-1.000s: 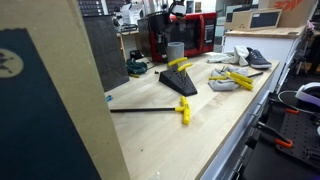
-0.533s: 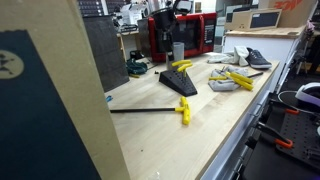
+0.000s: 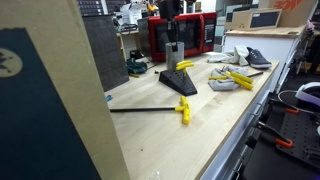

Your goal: Remove the yellow object from the silver tin and put it on the black platform

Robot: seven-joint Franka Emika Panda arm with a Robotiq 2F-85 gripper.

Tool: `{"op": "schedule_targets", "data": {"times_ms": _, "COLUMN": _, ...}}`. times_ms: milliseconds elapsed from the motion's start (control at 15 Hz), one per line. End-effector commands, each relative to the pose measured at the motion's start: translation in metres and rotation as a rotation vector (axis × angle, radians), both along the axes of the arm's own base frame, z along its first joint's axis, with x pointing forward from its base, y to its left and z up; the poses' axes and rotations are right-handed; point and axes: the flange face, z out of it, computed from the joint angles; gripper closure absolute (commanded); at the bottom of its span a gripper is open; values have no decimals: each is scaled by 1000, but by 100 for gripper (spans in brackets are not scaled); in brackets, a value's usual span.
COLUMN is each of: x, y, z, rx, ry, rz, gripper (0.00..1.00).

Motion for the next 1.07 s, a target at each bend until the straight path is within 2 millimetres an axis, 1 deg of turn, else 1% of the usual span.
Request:
{"op": "schedule_targets", "data": {"times_ms": 0, "x": -5, "y": -23, "z": 28, "rx": -16, "ry": -35, "rz": -53, "gripper": 100}}
{"op": "schedule_targets", "data": {"times_ms": 133, "x": -5, "y": -39, "z": 35, "rx": -14, "ry": -44, "rz": -96, "gripper": 100}}
{"op": "schedule_targets", "data": {"times_ms": 333, "x": -7, "y": -65, "z": 36, "rx": -22, "ry": -46, "rz": -190, "gripper": 100}}
{"op": "schedule_targets", "data": {"times_ms": 533, "x": -17, "y": -89, "z": 32, "rx": -31, "ry": -50, "rz": -312, "gripper": 100}}
{"op": "schedule_targets", "data": {"times_ms": 733, "x": -33, "y": -106, "z": 25, "rx": -36, "ry": -39, "rz": -400, "gripper": 100}}
{"op": "schedule_targets", "data": {"times_ms": 800, "x": -39, "y": -110, "z": 25, "rx": -50, "ry": -33, "rz": -419, "gripper": 74}}
{"op": "schedule_targets", "data": {"times_ms": 867, "x": -46, "y": -114, "z": 26, "rx": -49, "ry": -25, "rz": -432, "gripper": 72}}
{"op": "schedule_targets", "data": {"times_ms": 1000, "x": -60, "y": -122, "z": 32, "rx": -66, "ry": -28, "rz": -465, "gripper": 60}}
